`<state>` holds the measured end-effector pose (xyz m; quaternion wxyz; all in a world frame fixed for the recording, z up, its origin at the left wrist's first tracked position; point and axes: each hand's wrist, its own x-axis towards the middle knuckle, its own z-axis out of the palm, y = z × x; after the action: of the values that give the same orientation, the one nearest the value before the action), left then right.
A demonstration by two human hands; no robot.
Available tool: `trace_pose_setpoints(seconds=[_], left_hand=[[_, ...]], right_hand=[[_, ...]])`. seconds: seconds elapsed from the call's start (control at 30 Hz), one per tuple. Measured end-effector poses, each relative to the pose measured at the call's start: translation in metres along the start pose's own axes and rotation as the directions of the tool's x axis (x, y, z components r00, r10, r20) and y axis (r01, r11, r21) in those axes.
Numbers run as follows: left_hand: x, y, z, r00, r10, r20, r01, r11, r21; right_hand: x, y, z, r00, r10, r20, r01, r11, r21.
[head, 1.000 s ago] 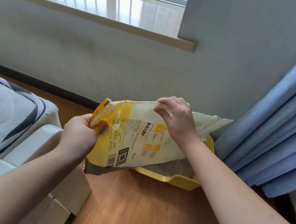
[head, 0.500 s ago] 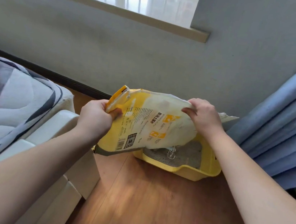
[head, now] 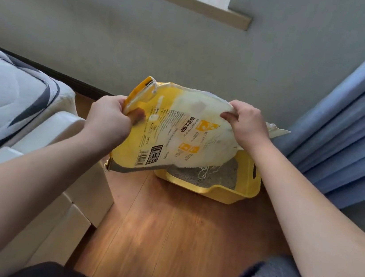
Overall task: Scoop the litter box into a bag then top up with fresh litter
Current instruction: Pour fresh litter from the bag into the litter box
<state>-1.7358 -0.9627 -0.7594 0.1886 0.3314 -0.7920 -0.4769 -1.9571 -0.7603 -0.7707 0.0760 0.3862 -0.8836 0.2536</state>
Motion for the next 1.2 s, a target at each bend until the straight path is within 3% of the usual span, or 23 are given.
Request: trace_pose_setpoints(seconds=[0.13, 0.37, 0.53, 0.83, 1.2], left_hand=[[-0.005, 0.007, 0.002, 0.993, 0.12, -0.005, -0.119, 0.987, 0.108], [-0.004, 0.025, 0.01, 0.993, 0.119, -0.016, -0.119, 0.992, -0.04], [0.004, 0.051, 0.017, 0.981, 0.195, 0.019, -0.195, 0.981, 0.017], [0.02, 0.024, 0.022, 0.994, 0.093, 0.062, -0.089, 0.994, -0.069], [0.029, 0.028, 0.029, 0.985, 0.16, 0.068, -0.161, 0.987, 0.013]], right_hand=[[-0.004, 0.006, -0.007, 0.999, 0.043, 0.033, -0.044, 0.999, 0.02], [-0.011, 0.017, -0.012, 0.995, 0.101, 0.013, -0.102, 0.993, 0.053], [-0.009, 0.026, -0.011, 0.976, 0.217, -0.014, -0.216, 0.974, 0.075], [-0.001, 0.027, 0.001, 0.978, 0.209, -0.006, -0.209, 0.977, 0.032], [0.003, 0.033, 0.012, 0.961, 0.278, -0.009, -0.277, 0.961, 0.021]])
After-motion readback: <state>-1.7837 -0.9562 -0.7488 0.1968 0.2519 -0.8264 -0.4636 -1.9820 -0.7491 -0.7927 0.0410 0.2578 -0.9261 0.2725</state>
